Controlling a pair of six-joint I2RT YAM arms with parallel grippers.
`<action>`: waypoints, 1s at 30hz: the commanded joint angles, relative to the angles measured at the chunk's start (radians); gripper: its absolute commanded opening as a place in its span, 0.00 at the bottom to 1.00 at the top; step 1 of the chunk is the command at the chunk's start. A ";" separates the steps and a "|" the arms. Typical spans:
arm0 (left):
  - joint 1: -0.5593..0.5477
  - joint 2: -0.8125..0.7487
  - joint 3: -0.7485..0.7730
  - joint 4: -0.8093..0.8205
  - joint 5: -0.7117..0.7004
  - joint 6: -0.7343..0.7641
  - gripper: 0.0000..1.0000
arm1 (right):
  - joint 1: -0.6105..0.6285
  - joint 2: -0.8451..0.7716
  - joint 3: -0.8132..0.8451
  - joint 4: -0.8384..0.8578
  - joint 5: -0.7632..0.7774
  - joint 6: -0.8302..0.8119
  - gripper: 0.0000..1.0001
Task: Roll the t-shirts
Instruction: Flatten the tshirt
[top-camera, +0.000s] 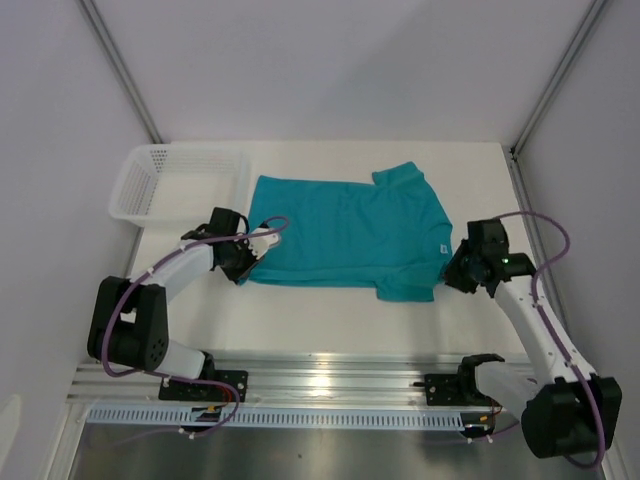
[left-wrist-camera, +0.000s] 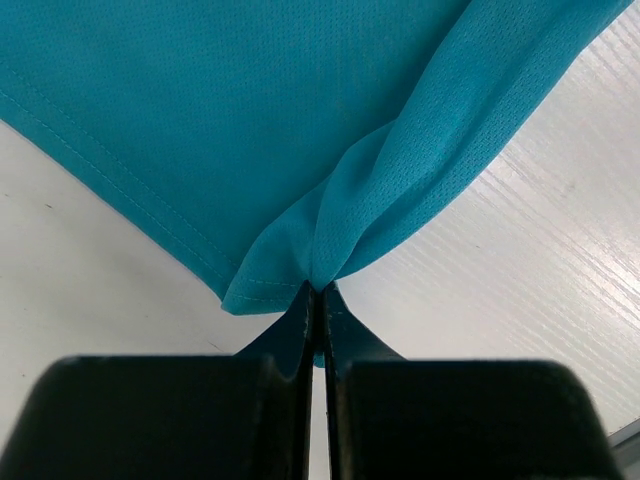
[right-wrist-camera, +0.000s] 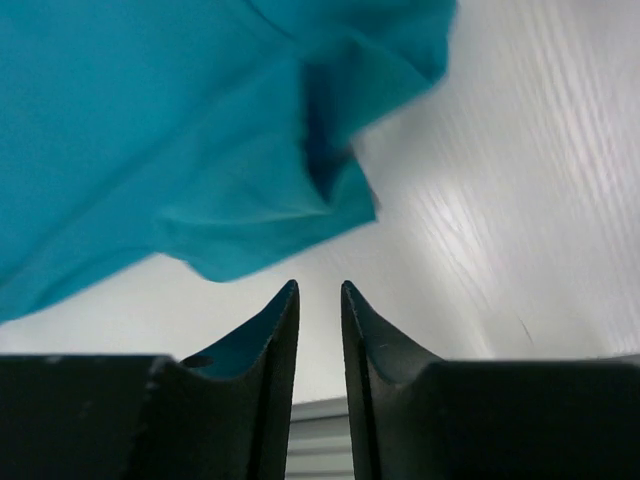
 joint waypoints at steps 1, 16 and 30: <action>0.000 -0.004 0.044 0.023 0.026 -0.027 0.01 | 0.031 0.047 -0.126 0.071 -0.031 0.136 0.26; -0.002 -0.033 0.032 0.012 0.020 -0.017 0.01 | 0.055 0.274 -0.230 0.296 0.030 0.132 0.45; 0.000 -0.029 0.035 0.010 0.019 -0.018 0.01 | 0.052 0.320 -0.276 0.335 0.060 0.119 0.06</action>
